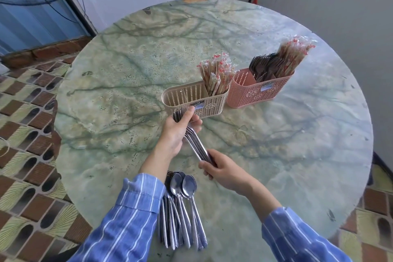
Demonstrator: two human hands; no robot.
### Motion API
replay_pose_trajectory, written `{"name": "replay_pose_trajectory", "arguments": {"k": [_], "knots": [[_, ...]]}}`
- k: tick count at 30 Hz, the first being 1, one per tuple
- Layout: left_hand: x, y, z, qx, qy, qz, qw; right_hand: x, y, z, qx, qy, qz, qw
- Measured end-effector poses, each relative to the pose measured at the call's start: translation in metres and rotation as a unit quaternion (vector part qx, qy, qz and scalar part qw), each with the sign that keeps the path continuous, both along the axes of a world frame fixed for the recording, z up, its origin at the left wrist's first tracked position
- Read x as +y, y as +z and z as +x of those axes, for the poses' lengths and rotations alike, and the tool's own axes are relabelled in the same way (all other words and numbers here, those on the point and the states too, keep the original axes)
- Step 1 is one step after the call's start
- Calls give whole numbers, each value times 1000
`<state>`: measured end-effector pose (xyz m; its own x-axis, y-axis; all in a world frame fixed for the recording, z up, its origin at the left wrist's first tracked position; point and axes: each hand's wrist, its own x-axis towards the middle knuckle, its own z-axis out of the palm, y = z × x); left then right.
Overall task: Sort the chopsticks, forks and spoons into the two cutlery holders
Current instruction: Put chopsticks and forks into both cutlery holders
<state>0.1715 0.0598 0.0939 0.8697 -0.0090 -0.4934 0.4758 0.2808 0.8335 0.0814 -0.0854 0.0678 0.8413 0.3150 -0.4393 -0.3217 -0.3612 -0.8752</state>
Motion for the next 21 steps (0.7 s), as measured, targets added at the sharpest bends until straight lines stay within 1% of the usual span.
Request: {"name": "replay_pose_trajectory", "arguments": {"k": [2, 3, 4, 6, 8, 10, 13, 15, 17, 19, 21], "knots": [[12, 8, 3, 24, -112, 111, 987, -1, 0, 3, -21, -6, -17, 1000], [19, 13, 5, 31, -146, 147, 978, -2, 0, 6, -37, -1, -36, 999], [24, 17, 8, 29, -156, 160, 974, -2, 0, 9, -54, 7, -53, 997], [30, 26, 13, 14, -134, 155, 979, 0, 3, 16, -88, 16, -75, 993], [32, 35, 21, -14, -118, 154, 981, 4, 12, 26, -105, 6, -57, 993], [36, 46, 37, -49, -125, 155, 979, 8, 28, 40, -100, 3, -18, 995], [45, 65, 69, -93, -146, 165, 971, 11, 39, 67, -118, 4, -21, 993], [48, 76, 90, -117, -159, 175, 965, 16, 40, 85, -183, -29, -44, 982], [49, 85, 108, -139, -161, 177, 961, 24, 38, 102, -254, -104, -77, 959], [49, 91, 123, -161, -165, 181, 956, 33, 38, 118, -276, -178, -82, 941], [49, 94, 137, -189, -181, 197, 945, 41, 36, 131, -288, -222, -85, 928]]}}
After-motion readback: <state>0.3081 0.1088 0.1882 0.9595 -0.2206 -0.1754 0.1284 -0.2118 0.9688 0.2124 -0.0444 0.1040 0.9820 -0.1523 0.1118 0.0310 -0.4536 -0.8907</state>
